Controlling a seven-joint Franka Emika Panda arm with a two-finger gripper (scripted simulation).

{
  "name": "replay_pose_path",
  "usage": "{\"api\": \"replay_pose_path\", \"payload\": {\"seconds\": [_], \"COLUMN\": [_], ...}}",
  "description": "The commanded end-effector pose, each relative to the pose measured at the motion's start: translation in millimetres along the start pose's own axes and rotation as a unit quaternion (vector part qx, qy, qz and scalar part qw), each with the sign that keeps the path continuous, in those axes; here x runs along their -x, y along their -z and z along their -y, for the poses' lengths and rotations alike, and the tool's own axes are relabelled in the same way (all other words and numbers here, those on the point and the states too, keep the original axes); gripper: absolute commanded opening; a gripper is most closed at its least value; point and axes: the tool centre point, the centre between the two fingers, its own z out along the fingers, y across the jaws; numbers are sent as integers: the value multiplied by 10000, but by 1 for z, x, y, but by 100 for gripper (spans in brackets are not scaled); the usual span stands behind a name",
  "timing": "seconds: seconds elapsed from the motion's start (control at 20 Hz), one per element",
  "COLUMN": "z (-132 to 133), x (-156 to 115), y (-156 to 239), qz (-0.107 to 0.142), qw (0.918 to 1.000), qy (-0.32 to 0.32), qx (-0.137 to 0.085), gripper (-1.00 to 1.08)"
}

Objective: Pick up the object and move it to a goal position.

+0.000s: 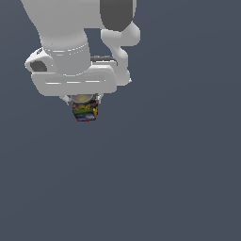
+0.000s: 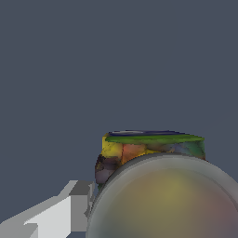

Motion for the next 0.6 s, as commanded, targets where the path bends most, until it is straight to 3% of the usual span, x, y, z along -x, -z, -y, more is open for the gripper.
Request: {"api": "replay_pose_path", "payload": {"seconds": [0.0,0.55], "z": [-10,-43], "x": [-4,-17], "y": [19,74], "qz": [-14,-13], "qw": [10000,10000], "qy": [3,2], "qx": [4,9], "gripper": [-100,-100]}}
